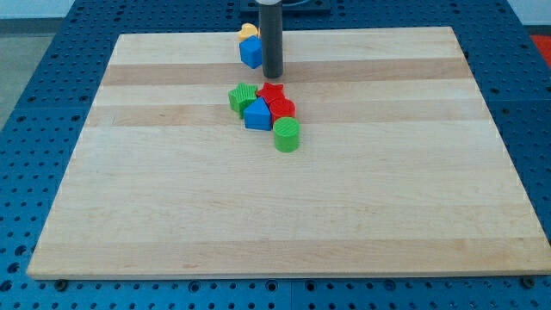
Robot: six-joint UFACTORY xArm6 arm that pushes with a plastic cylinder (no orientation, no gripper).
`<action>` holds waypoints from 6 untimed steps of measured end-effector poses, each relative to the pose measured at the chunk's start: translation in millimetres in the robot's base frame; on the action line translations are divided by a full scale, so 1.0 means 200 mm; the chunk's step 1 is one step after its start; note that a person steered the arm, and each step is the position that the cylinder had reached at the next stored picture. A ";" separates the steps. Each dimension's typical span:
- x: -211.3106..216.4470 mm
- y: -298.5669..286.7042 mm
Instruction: Slightly push the green star downwards
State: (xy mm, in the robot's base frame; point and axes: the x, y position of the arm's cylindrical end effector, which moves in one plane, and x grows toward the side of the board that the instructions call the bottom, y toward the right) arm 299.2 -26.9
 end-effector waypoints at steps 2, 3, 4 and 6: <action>0.12 -0.09; 0.22 -0.24; 0.36 -0.35; 0.74 -0.33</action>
